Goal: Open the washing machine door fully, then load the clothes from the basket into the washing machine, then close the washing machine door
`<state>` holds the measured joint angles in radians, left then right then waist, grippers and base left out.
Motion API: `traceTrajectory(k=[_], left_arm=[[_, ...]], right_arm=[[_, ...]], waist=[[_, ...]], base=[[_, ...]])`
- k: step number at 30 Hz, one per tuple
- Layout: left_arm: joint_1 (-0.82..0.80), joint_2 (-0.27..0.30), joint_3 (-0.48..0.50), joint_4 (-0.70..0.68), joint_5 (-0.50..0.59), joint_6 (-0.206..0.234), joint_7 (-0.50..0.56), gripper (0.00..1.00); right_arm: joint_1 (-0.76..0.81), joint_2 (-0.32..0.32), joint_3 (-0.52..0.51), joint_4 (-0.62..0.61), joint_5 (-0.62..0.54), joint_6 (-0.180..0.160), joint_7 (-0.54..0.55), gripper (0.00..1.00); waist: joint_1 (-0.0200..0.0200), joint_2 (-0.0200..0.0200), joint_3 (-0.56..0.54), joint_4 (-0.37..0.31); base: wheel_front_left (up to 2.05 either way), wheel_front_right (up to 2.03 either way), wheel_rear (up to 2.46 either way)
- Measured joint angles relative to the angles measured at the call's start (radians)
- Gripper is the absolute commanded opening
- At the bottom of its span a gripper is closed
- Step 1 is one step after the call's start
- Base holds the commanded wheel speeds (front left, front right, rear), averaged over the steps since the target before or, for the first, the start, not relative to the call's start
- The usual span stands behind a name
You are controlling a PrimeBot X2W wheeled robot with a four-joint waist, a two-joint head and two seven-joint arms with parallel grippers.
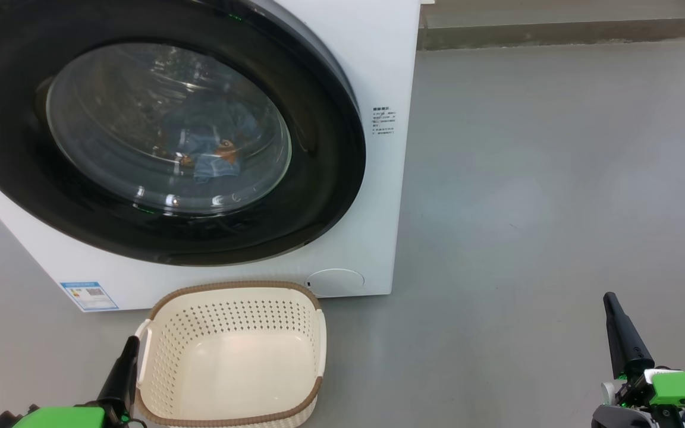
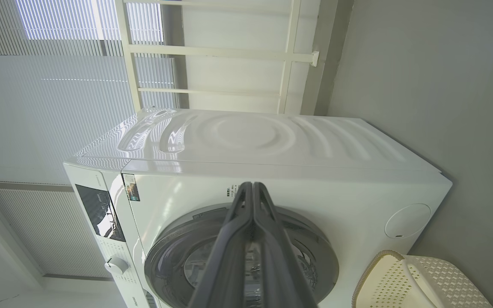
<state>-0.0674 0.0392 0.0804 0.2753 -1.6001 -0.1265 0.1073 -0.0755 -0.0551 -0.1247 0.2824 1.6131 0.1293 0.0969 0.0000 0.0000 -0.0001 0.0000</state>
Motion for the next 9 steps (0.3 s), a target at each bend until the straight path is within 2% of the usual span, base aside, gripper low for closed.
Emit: traceTrajectory(k=[9], left_arm=[[0.0,0.0,0.0,0.0,0.0,0.0,0.0,0.0]], right_arm=[[0.0,0.0,0.0,0.0,0.0,0.0,0.007,0.0]], waist=[[0.0,0.0,0.0,0.0]], base=[[0.0,0.0,0.0]])
